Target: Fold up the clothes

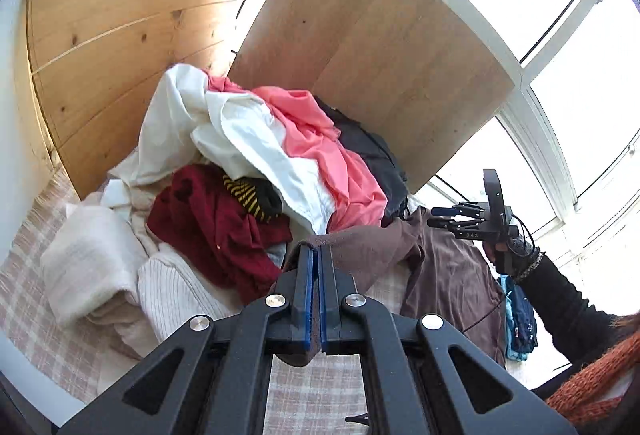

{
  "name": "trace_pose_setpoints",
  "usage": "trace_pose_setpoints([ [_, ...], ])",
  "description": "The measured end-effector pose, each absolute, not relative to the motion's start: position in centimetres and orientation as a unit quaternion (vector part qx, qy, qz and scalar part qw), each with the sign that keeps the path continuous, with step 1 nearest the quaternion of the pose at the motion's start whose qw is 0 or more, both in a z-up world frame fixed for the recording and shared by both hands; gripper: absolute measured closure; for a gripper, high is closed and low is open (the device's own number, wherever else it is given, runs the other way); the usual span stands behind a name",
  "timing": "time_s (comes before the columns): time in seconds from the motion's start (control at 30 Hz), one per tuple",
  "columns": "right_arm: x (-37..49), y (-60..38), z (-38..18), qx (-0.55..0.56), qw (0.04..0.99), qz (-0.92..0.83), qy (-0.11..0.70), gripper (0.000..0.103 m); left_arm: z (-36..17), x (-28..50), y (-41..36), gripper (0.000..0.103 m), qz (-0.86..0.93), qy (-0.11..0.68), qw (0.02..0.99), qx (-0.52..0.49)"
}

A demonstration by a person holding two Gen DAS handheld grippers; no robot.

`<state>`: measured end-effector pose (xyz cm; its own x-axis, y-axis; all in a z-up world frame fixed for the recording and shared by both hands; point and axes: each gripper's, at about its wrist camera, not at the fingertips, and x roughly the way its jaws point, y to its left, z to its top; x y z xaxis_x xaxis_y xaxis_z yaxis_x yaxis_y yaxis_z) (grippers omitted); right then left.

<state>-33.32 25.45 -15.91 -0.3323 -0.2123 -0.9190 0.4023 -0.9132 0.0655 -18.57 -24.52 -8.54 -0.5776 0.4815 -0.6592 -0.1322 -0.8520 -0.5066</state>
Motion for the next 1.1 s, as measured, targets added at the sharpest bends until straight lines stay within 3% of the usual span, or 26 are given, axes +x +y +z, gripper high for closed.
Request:
trace_pose_setpoints([
  [0.17, -32.0, 20.0, -15.4, 0.510, 0.287, -0.806, 0.084, 0.062, -8.9, -21.2, -23.8, 0.102, 0.853, -0.182, 0.162, -0.462],
  [0.23, -31.8, 17.3, -15.2, 0.502, 0.314, -0.800, 0.095, 0.062, -9.2, -22.9, -24.9, 0.102, 0.845, -0.210, 0.156, -0.467],
  [0.47, -32.5, 7.6, -13.3, 0.464, 0.405, -0.782, 0.097, 0.062, -11.7, -29.2, -29.6, 0.103, 0.835, -0.221, 0.061, -0.500],
  [0.57, -32.8, 4.3, -13.0, 0.455, 0.405, -0.782, 0.136, 0.062, -11.1, -28.3, -29.6, 0.103, 0.837, -0.214, 0.083, -0.497],
  [0.63, -33.4, 3.5, -13.1, 0.460, 0.404, -0.779, 0.135, 0.062, -10.7, -26.9, -28.6, 0.092, 0.836, -0.195, 0.103, -0.502],
  [0.83, -34.6, 4.7, -12.3, 0.464, 0.394, -0.788, 0.090, 0.062, -11.5, -23.7, -25.3, 0.091, 0.826, -0.137, 0.135, -0.529],
  [0.97, -34.0, 5.0, -11.9, 0.463, 0.386, -0.791, 0.104, 0.062, -12.9, -23.8, -23.6, 0.091, 0.815, -0.116, 0.150, -0.548],
  [1.1, -33.8, 5.4, -12.1, 0.466, 0.383, -0.790, 0.113, 0.062, -14.0, -23.6, -22.5, 0.084, 0.805, -0.099, 0.151, -0.566],
])
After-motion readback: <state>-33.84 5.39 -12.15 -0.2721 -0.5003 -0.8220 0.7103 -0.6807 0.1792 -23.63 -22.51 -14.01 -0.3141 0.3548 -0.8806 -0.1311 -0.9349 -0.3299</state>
